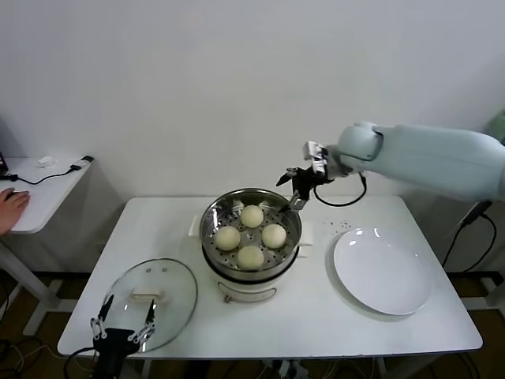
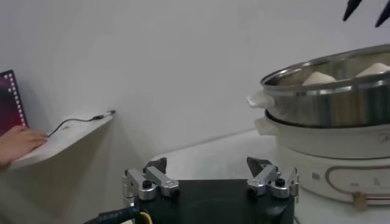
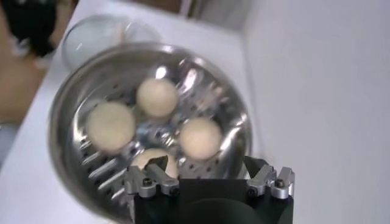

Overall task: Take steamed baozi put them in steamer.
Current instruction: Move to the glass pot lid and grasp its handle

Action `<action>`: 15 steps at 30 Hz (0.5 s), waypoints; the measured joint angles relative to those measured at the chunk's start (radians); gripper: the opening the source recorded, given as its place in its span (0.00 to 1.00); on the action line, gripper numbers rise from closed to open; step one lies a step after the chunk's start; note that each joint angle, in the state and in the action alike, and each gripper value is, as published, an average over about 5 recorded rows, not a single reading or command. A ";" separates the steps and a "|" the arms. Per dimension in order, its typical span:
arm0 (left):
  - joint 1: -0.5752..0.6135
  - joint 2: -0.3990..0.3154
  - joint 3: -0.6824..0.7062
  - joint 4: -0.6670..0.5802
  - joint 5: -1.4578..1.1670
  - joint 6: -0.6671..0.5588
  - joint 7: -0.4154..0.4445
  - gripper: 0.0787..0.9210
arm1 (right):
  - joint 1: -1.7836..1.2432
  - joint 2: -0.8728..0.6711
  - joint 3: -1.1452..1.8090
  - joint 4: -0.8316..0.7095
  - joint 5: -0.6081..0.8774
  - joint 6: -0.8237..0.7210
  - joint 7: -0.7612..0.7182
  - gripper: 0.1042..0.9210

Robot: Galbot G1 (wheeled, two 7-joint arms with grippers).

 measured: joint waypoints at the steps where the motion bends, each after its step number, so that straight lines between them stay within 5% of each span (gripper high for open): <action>1: 0.000 -0.001 -0.002 -0.003 0.003 0.000 0.002 0.88 | -0.027 -0.032 0.032 0.021 -0.001 0.019 0.034 0.88; 15: 0.023 -0.034 -0.031 -0.038 0.053 -0.017 0.014 0.88 | -0.754 -0.342 0.781 0.236 -0.082 0.191 0.368 0.88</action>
